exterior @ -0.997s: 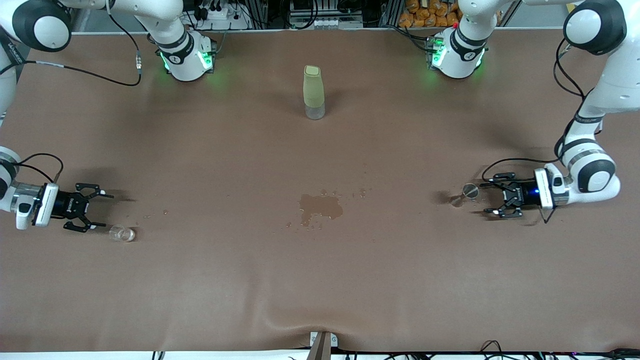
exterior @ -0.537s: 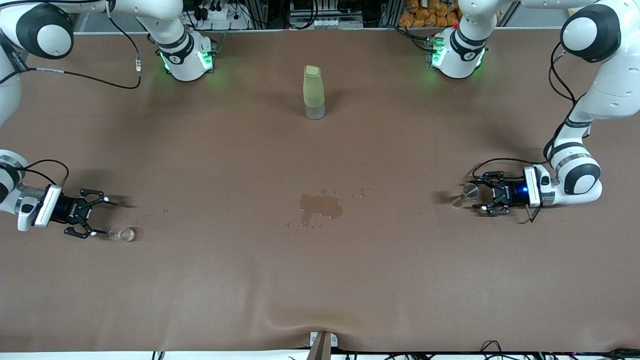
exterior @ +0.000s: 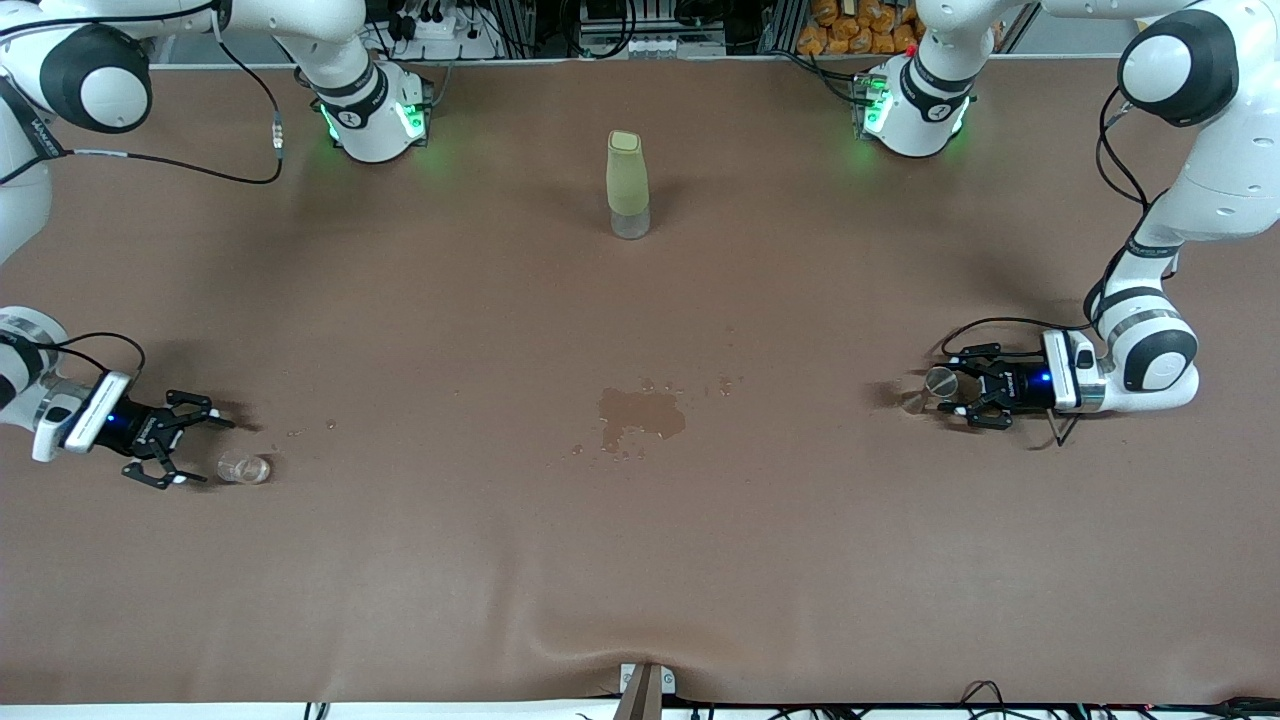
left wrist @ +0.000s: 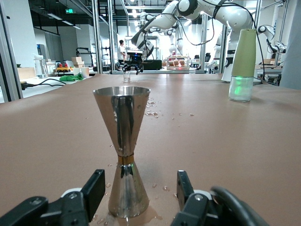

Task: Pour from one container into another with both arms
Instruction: 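Close the right gripper on the beaker while the left gripper grips the jigger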

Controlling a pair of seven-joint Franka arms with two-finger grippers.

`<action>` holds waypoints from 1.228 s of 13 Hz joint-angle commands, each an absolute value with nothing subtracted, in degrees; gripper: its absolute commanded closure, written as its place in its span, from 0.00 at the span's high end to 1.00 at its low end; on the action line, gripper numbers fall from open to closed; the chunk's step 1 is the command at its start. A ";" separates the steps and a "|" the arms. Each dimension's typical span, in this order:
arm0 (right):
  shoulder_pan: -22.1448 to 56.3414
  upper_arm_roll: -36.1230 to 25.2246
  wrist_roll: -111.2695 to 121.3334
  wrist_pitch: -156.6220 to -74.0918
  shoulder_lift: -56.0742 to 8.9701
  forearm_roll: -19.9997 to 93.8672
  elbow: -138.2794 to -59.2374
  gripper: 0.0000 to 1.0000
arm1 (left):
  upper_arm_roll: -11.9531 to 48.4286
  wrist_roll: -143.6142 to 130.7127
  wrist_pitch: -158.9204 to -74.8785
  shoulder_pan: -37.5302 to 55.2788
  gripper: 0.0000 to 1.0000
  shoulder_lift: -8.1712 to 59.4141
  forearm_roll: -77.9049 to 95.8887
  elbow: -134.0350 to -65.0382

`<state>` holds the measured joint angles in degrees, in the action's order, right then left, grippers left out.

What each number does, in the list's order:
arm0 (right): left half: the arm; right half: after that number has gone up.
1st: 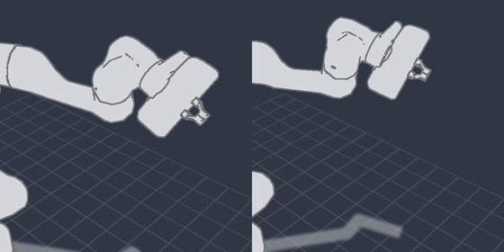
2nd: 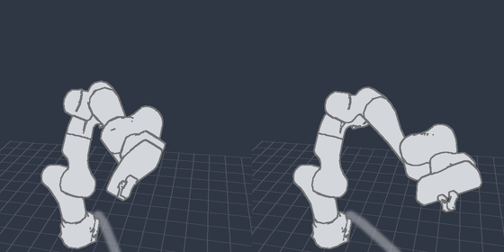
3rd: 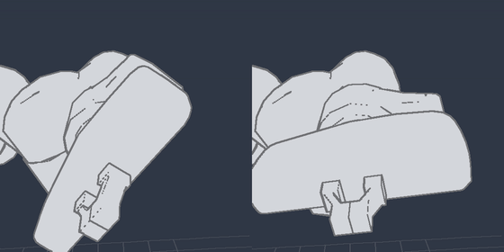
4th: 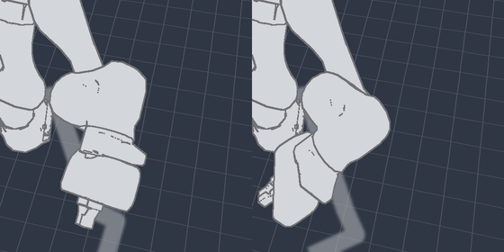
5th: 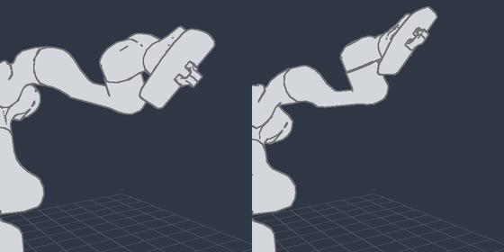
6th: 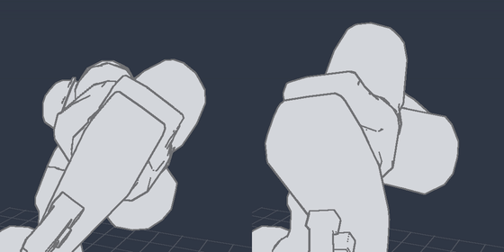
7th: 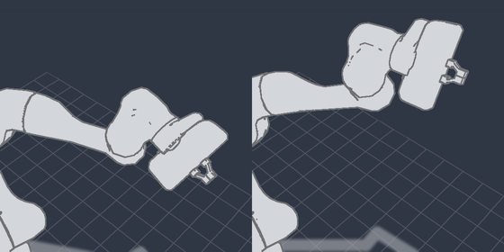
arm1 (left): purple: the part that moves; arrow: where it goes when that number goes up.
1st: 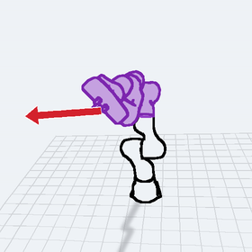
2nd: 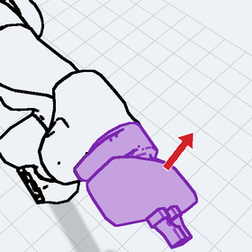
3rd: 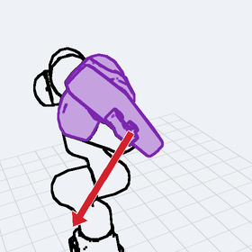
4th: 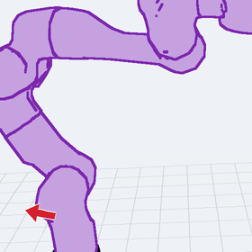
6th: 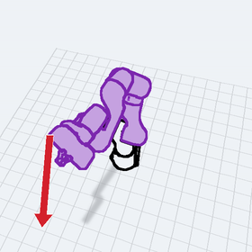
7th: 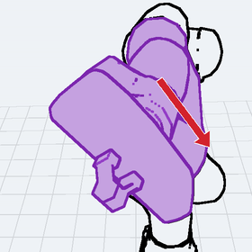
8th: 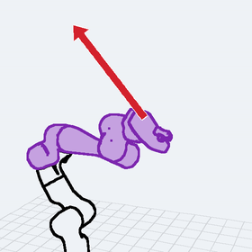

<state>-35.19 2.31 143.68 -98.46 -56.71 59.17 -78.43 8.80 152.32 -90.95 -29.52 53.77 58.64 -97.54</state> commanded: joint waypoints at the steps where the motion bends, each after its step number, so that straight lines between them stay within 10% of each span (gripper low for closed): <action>1: -37.18 3.25 145.72 -97.65 -60.20 62.13 -74.63 1.00 | 9.31 153.63 -90.09 -29.44 0.67 54.40 60.20 -96.86; 16: -33.93 3.69 147.04 -97.65 -64.86 68.29 -72.60 1.00 | 10.28 155.39 -90.35 -28.83 0.55 55.37 61.52 -96.86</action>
<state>-34.33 3.65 146.70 -98.19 -63.17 66.22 -74.50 10.37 153.73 -90.92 -29.08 54.30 59.75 -97.52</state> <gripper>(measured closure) 0.000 0.427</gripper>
